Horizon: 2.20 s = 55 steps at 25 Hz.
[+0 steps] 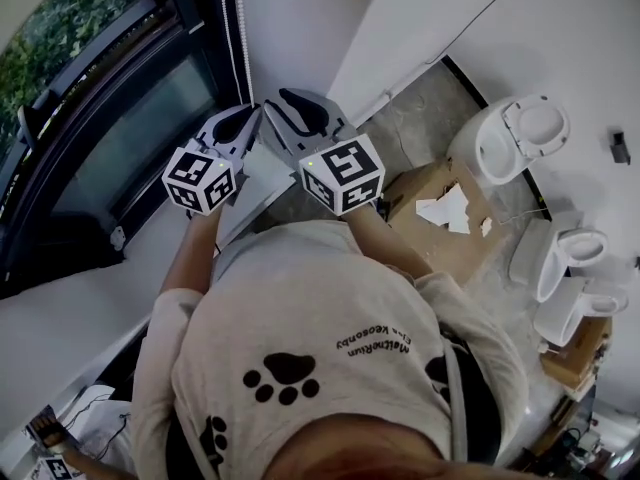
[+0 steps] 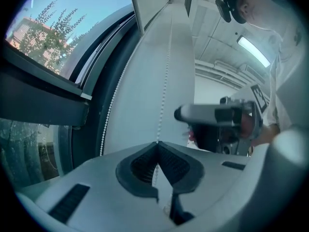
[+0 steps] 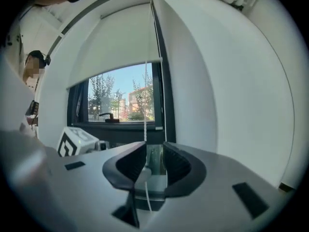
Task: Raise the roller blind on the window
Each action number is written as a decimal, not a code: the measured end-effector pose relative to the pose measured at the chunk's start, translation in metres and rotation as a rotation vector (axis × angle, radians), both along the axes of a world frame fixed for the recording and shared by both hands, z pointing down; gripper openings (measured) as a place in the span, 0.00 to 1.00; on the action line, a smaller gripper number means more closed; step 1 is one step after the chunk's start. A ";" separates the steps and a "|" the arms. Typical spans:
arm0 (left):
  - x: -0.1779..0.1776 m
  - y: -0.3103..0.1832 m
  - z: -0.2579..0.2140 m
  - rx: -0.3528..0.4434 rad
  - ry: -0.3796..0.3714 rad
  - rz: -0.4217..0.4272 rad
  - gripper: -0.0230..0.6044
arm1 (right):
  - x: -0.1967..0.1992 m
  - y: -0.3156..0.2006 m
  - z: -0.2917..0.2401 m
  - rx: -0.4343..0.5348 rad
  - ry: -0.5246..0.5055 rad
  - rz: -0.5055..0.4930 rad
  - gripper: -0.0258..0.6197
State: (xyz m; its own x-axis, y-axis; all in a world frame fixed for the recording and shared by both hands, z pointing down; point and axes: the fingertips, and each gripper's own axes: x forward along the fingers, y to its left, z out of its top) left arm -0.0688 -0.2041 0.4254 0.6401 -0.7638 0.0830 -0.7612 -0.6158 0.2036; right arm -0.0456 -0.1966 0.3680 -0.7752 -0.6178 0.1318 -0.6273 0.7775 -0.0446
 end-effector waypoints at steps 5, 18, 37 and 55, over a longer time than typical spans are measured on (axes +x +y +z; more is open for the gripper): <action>0.004 0.000 0.000 0.000 0.008 0.018 0.05 | -0.013 0.000 -0.075 0.090 -0.045 -0.027 0.21; 0.008 -0.003 0.001 0.002 0.024 0.032 0.05 | -0.043 -0.019 -0.145 0.180 -0.023 -0.044 0.07; 0.004 0.010 0.072 -0.048 -0.023 -0.001 0.05 | -0.033 -0.014 -0.070 0.127 -0.010 0.042 0.05; -0.008 0.028 0.152 -0.197 -0.058 -0.034 0.05 | -0.043 -0.012 0.013 0.017 0.072 0.037 0.05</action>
